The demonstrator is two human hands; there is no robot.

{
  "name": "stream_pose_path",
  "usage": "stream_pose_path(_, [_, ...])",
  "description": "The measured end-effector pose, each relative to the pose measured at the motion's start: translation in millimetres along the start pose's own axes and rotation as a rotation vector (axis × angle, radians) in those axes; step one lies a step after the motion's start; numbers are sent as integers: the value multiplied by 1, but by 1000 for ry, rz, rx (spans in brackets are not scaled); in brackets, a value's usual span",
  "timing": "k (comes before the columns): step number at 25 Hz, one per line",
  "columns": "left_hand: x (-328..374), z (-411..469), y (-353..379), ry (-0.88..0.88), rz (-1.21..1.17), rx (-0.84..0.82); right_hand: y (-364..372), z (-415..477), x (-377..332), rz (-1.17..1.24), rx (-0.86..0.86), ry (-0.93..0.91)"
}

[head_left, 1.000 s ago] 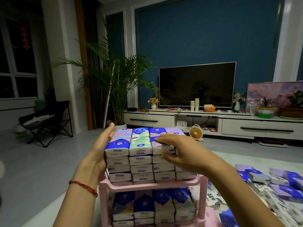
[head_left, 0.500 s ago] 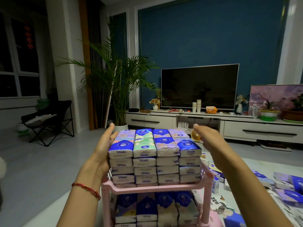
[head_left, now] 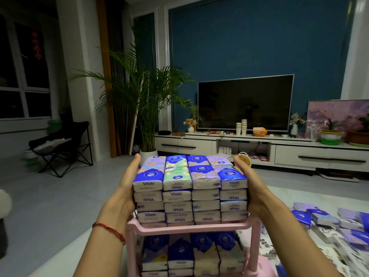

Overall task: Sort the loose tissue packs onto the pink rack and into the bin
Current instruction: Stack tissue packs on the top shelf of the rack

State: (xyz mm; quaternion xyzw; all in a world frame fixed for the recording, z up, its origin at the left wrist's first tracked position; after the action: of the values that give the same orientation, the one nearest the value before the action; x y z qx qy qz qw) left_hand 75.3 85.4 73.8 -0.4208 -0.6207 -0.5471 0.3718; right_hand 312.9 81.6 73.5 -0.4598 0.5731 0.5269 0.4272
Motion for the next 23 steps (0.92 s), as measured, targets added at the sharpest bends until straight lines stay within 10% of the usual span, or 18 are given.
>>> stream_pose_path(23, [-2,-10,5,-48,-24,112,-8,5,6,36,-10,60])
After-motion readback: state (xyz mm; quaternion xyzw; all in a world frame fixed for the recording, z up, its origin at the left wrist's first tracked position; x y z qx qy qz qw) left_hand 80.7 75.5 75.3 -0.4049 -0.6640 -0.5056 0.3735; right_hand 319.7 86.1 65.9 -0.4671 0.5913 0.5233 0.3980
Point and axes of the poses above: each hand's wrist, its own z-axis towards the middle knuckle, its own y-axis out of the palm, x = y × z, the point moved 3 cm from there along z, towards the middle knuckle, and after that the axes turned 4 degrees about x, right-handed, at the moved point
